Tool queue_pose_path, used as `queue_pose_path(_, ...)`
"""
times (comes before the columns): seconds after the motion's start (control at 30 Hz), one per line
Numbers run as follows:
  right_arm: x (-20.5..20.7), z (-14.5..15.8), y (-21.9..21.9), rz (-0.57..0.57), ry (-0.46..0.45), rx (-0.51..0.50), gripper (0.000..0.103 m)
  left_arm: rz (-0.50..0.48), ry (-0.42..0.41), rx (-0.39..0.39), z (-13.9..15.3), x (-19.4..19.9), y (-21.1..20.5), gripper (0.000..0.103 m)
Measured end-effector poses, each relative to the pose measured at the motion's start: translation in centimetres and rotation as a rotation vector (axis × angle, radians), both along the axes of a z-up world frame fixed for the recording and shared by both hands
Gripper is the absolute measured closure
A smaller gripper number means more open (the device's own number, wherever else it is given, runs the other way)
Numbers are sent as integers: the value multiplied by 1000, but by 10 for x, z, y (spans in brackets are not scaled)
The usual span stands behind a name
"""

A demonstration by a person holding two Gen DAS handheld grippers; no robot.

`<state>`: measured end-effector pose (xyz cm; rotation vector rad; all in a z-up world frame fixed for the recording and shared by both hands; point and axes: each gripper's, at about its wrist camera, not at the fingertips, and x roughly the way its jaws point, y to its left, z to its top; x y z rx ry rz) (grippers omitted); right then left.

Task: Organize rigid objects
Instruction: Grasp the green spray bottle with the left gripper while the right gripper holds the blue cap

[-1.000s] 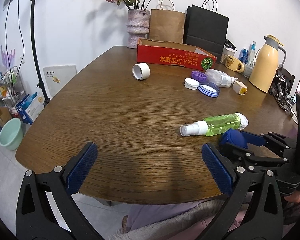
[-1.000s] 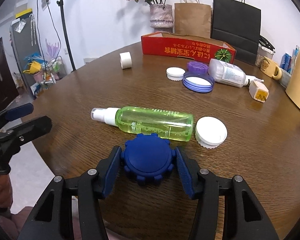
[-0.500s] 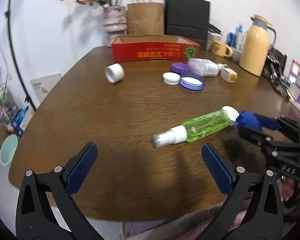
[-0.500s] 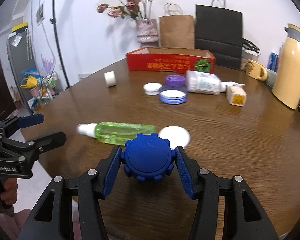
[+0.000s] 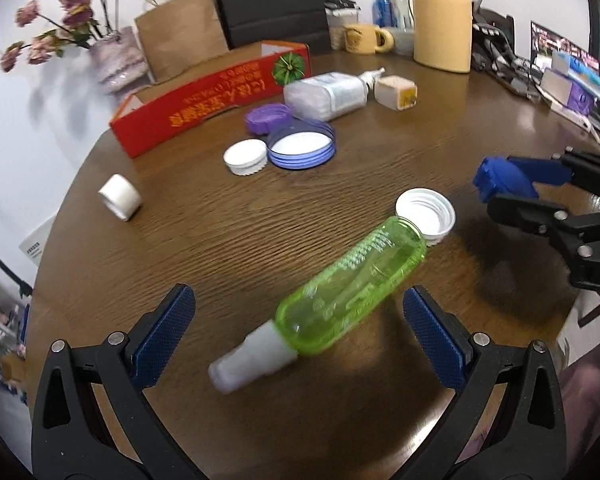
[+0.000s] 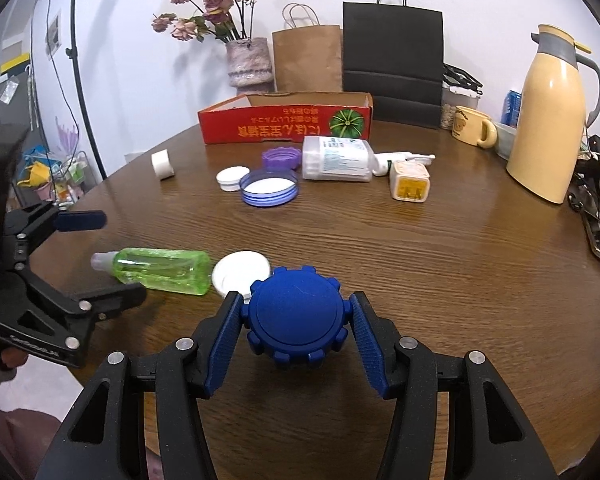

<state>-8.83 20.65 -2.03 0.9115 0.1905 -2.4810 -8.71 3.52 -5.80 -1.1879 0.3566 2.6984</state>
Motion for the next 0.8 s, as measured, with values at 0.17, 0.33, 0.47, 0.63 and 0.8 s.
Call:
queue_pose_path(0.17,-12,-1,0,20,-12,16,44,6,-48,56,-9,-18,-1,12)
queue_pose_path(0.33,-27,-2,-4,52,-32,29,44,10,-74,145,-7,-28,-5,70)
queue_pose_path(0.47,-35,-2,-8,75,-34,35,44,44,-73,172,-5,-32,-9,75)
queue_pose_path(0.63,-44,2,-16,107,-35,51,44,92,-66,205,-2,-33,-15,76)
queue_pose_path(0.8,-54,9,-25,139,-22,60,44,145,-42,245,6,-37,-26,76)
